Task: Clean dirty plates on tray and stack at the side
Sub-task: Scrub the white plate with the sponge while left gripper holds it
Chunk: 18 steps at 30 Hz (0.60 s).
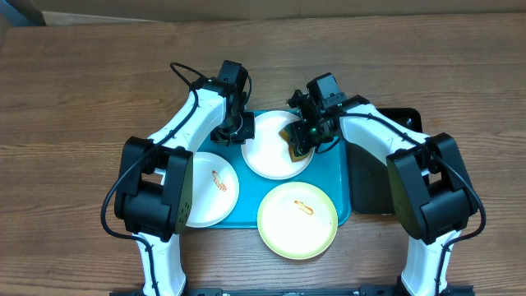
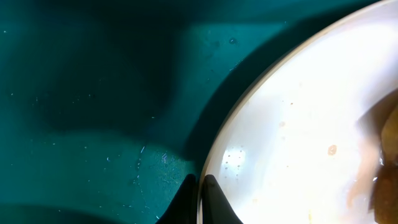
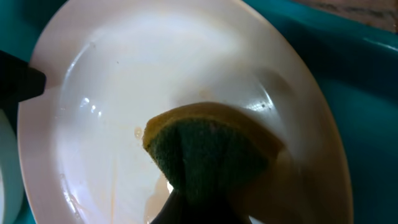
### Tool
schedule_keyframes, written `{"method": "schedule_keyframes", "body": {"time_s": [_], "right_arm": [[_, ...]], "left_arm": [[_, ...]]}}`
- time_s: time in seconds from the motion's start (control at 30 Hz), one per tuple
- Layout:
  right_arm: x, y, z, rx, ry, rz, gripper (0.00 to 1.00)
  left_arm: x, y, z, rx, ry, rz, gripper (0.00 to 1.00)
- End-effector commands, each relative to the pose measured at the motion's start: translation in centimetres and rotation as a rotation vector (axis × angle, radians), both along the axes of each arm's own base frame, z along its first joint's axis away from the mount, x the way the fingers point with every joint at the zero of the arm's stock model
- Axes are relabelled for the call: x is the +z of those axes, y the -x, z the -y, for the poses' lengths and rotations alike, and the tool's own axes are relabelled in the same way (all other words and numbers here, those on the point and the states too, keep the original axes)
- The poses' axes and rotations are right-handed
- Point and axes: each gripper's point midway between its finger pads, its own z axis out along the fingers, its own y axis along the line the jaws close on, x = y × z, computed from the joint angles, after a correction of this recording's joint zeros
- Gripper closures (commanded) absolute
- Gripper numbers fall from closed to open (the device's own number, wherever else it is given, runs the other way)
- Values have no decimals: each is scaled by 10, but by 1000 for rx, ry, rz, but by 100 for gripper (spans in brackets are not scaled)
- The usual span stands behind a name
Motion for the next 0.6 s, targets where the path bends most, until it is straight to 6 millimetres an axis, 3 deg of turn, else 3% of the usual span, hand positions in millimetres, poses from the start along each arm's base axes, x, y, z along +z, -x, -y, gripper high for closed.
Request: {"method": "schedule_keyframes", "body": {"time_s": [0.0, 0.2, 0.3, 0.37, 0.47, 0.57], "right_arm": [[2, 16, -16, 6, -118, -69, 96], [22, 15, -38, 33, -271, -80, 96], [49, 10, -50, 63, -378, -80, 96], [78, 2, -55, 92, -452, -54, 96], [114, -13, -50, 83, -467, 8, 96], [140, -26, -25, 15, -426, 55, 96]], "left_arm": [[-4, 2, 0, 20, -3, -13, 96], [-4, 2, 0, 20, -3, -13, 96], [-4, 2, 0, 20, -3, -14, 96], [-4, 2, 0, 20, -3, -13, 96], [-4, 2, 0, 20, -3, -13, 96], [-4, 2, 0, 20, -3, -14, 96]]}}
